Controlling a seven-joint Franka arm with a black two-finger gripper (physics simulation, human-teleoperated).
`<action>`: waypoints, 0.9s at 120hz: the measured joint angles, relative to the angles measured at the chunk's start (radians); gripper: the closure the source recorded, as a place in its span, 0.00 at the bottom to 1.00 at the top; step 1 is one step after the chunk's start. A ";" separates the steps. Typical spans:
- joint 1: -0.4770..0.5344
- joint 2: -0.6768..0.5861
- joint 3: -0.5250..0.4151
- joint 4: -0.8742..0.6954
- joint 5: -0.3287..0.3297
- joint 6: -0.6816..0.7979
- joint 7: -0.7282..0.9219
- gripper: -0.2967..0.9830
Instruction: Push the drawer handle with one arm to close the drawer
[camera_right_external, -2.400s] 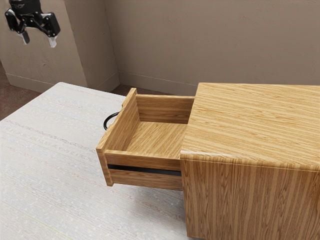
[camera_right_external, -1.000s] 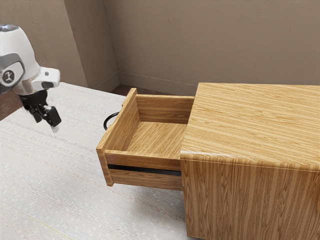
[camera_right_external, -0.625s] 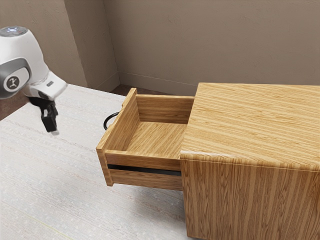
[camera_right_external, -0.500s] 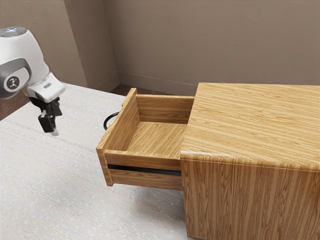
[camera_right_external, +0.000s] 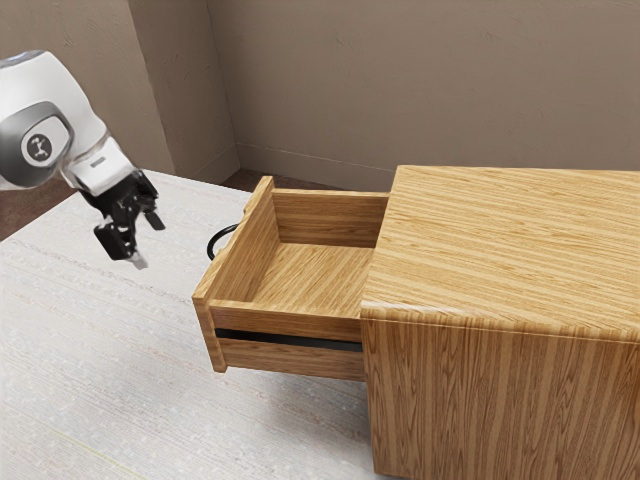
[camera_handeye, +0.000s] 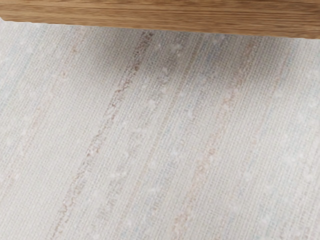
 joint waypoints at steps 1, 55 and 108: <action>0.000 0.000 0.000 0.000 -0.003 -0.003 0.004 0.25; -0.046 0.053 0.004 0.065 -0.086 -0.010 0.142 0.74; -0.097 0.112 0.006 0.110 -0.165 0.032 0.201 0.84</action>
